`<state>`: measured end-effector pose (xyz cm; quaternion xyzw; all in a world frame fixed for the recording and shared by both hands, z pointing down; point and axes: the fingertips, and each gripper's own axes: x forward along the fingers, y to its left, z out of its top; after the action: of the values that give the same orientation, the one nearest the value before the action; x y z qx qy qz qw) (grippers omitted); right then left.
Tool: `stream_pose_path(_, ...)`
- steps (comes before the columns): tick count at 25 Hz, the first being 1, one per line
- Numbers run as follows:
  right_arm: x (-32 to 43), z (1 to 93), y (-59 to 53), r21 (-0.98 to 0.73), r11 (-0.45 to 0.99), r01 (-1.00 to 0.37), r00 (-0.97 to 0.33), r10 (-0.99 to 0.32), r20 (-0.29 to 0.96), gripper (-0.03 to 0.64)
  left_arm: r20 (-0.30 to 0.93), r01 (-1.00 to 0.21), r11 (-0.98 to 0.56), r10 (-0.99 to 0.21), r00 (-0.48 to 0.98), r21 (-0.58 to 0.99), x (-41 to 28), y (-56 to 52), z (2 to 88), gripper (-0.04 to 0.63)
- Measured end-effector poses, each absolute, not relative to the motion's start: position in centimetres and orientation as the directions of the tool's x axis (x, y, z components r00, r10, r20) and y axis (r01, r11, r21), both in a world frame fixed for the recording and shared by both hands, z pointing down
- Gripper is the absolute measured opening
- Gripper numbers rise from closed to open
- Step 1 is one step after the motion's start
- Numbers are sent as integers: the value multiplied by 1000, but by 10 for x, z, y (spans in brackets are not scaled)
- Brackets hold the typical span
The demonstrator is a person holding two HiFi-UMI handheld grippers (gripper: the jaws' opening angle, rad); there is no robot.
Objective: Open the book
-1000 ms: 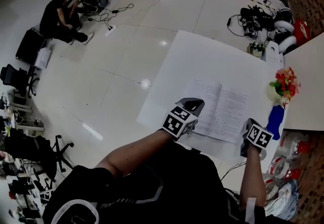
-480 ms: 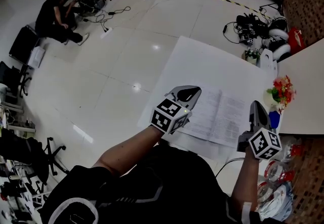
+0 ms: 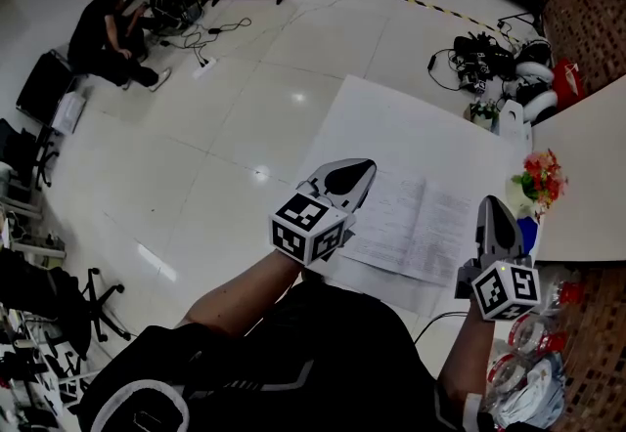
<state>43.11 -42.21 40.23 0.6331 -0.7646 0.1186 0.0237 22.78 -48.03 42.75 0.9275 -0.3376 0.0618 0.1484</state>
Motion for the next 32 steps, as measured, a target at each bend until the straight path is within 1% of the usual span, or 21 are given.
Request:
stream_pose_path(5, 440, 406, -409, -87, 190, -978, -204, -958, 201, 5, 216, -652, -728, -616, 758, 211, 229, -464, 416, -5)
stream_pose_path(8, 449, 406, -402, -117, 217, -969, -237, -951, 196, 5, 198, -667, -710, -637, 745, 225, 227, -454, 406, -5)
stream_pose_path(11, 457, 409, -391, -130, 243, -961, -265, -946, 188, 5, 197, -699, -686, -671, 715, 199, 224, -443, 399, -5)
stream_pose_path(15, 453, 410, -384, -151, 287, -946, -312, -933, 180, 5, 194, -731, -661, -705, 682, 171, 218, -427, 396, -5)
stream_pose_path(17, 448, 411, -378, -163, 289, -944, -315, -933, 172, 5, 186, -735, -656, -711, 678, 172, 211, -416, 394, -5)
stream_pose_path(20, 432, 402, -360, -155, 279, -948, -301, -942, 146, 5, 176, -717, -675, -695, 697, 173, 200, -393, 394, -5)
stream_pose_path(23, 409, 400, -337, -92, 262, -961, -274, -947, 170, 5, 155, -693, -702, -675, 721, 163, 184, -372, 395, -5)
stream_pose_path(26, 381, 392, -303, -102, 232, -967, -248, -953, 177, 5, 132, -660, -734, -647, 751, 161, 165, -343, 393, -5)
stream_pose_path(29, 351, 382, -270, -91, 187, -978, -201, -963, 180, 5, 102, -666, -726, -659, 745, 168, 129, -321, 389, -5)
stream_pose_path(32, 330, 376, -242, -99, 145, -984, -161, -970, 182, 5, 98, -664, -716, -661, 744, 215, 102, -310, 392, -5)
